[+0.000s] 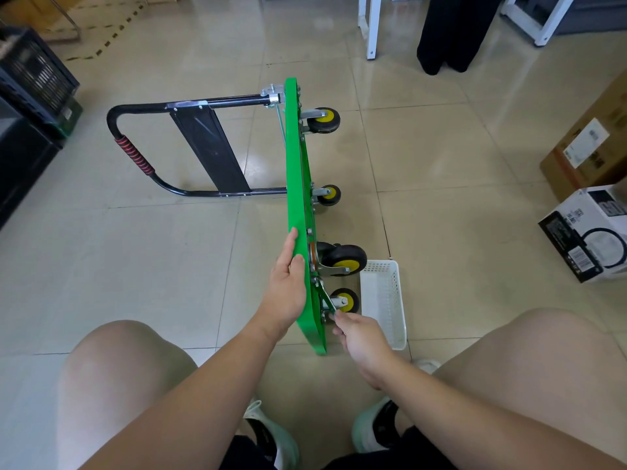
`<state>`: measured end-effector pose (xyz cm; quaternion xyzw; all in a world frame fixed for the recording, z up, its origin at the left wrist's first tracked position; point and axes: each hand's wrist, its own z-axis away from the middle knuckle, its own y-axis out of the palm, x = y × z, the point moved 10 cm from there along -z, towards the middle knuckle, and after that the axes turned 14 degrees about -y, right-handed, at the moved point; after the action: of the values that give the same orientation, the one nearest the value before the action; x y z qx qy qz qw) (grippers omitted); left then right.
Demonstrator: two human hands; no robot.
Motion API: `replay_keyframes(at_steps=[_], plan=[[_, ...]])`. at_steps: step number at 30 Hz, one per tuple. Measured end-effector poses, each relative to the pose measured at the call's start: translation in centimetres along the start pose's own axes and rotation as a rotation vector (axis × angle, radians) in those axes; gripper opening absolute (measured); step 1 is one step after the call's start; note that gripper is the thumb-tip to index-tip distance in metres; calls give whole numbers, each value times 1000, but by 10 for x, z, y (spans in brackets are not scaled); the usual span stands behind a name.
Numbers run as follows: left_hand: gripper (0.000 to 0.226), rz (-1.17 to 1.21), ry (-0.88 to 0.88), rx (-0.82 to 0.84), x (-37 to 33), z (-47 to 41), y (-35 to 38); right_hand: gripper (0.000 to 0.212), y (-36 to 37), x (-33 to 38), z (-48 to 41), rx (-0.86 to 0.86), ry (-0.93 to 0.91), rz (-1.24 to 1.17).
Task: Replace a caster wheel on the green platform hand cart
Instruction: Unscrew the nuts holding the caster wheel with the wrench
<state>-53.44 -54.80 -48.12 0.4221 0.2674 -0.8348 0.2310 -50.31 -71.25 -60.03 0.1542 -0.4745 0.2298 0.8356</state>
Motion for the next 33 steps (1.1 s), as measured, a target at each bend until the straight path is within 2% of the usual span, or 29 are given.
replay_keyframes(at_steps=[5,11,17,26,33], plan=[[51,4,1,10,-1,0,0,27,10,-2,4,0,22,-54],[51,13,-5,17,0,1,1,16,29,2,5,55,130,-229],[51,37,-7,22,-3,3,0,12,35,4,16,106,270,-216],[51,21,-2,10,0,-1,-2,8,42,23,22,111,315,-276],[52,38,-24,32,2,-1,1,13,40,25,24,173,327,-207]])
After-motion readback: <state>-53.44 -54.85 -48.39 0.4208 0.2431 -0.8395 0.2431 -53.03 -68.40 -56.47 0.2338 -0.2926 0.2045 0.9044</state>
